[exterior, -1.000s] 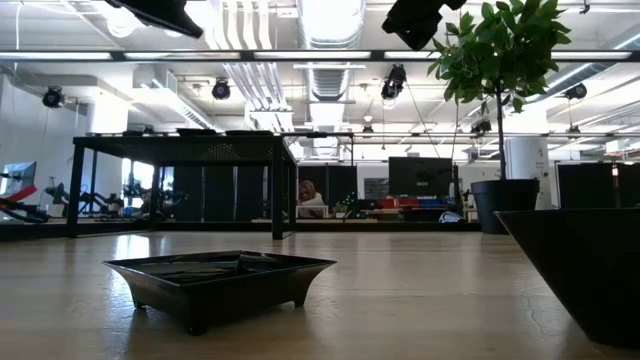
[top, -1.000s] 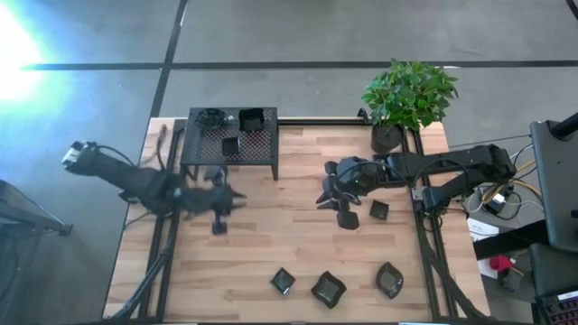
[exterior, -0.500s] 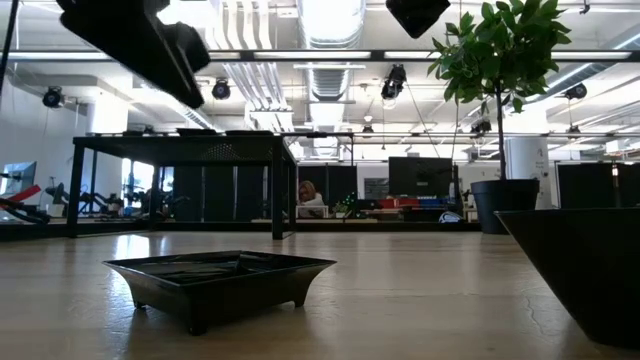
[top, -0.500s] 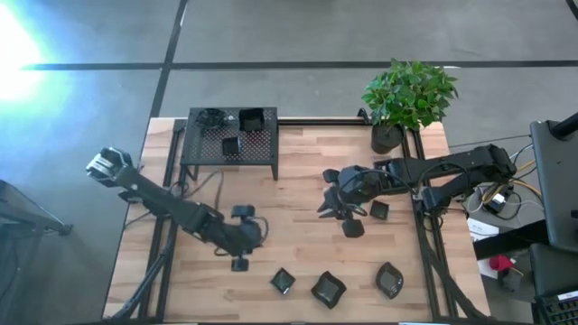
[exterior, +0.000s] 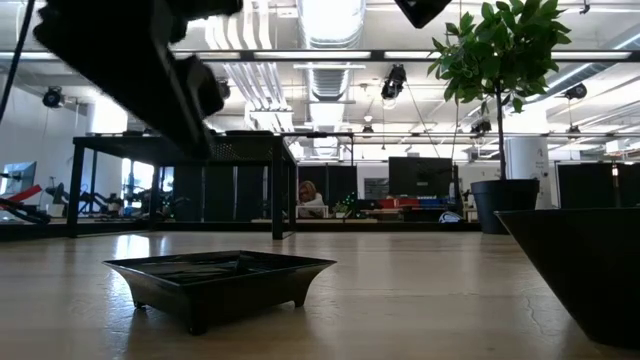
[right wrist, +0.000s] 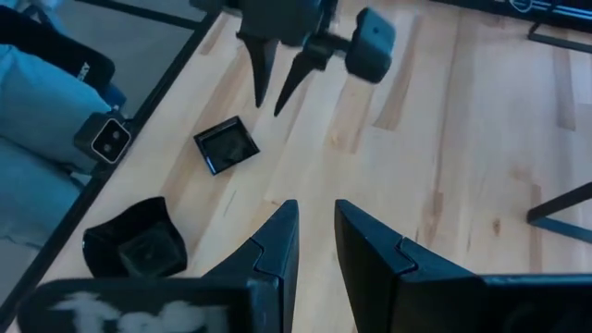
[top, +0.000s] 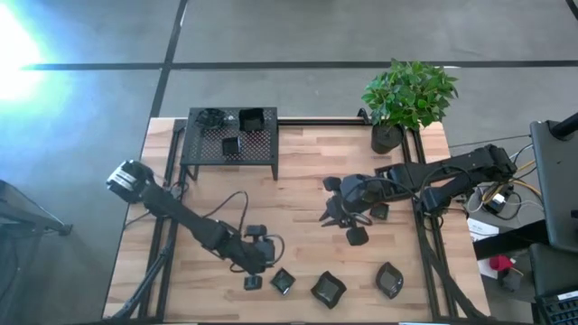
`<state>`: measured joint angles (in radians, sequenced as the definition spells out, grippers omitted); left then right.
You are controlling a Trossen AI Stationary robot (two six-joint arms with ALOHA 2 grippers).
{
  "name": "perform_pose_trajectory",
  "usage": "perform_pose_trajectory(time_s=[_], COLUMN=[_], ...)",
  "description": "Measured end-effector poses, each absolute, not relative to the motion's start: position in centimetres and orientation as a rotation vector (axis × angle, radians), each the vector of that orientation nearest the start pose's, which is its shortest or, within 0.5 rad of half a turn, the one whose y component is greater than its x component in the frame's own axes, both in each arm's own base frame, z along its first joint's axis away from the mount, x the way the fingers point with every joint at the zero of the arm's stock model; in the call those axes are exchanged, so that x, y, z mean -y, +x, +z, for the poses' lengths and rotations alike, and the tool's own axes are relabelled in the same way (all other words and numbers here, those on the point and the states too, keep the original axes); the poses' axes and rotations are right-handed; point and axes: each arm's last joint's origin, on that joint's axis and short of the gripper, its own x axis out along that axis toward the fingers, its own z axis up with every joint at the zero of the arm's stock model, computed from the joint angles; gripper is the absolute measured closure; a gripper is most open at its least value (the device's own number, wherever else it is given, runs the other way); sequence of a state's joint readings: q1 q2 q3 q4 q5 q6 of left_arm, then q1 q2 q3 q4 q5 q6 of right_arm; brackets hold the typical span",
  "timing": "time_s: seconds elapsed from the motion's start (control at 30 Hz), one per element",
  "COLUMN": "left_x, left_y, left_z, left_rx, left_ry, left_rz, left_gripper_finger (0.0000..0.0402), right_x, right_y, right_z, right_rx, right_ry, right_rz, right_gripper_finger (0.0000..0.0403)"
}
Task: Pick & Place Mini shaped plates
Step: Stack the square plate on top of the stacked square plate on the shelf
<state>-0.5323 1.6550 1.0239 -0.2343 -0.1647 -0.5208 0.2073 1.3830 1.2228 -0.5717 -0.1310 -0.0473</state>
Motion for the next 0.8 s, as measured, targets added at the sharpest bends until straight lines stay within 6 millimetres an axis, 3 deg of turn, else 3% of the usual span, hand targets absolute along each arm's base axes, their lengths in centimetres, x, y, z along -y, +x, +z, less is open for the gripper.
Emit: perform_pose_trajectory(time_s=[0.13, 0.43, 0.8], left_x=[17.4, 18.8, 19.0], left_y=[30.1, 32.2, 32.6], left_z=[18.5, 18.0, 16.8], left_rx=[-0.934, -1.034, -1.073], left_ry=[-0.307, -0.694, -0.758], left_rz=[-0.084, 0.051, 0.118], left_gripper_finger=[0.0319, 0.0319, 0.0319], right_x=[-6.4, -6.4, -6.4], right_y=[28.7, 28.7, 28.7], right_z=[31.9, 31.9, 31.9], right_rx=[-0.729, -0.732, -0.73], right_ry=[-0.066, -0.045, -0.053], right_rz=[0.339, 0.33, 0.333], right_gripper_finger=[0.0335, 0.0335, 0.0335])
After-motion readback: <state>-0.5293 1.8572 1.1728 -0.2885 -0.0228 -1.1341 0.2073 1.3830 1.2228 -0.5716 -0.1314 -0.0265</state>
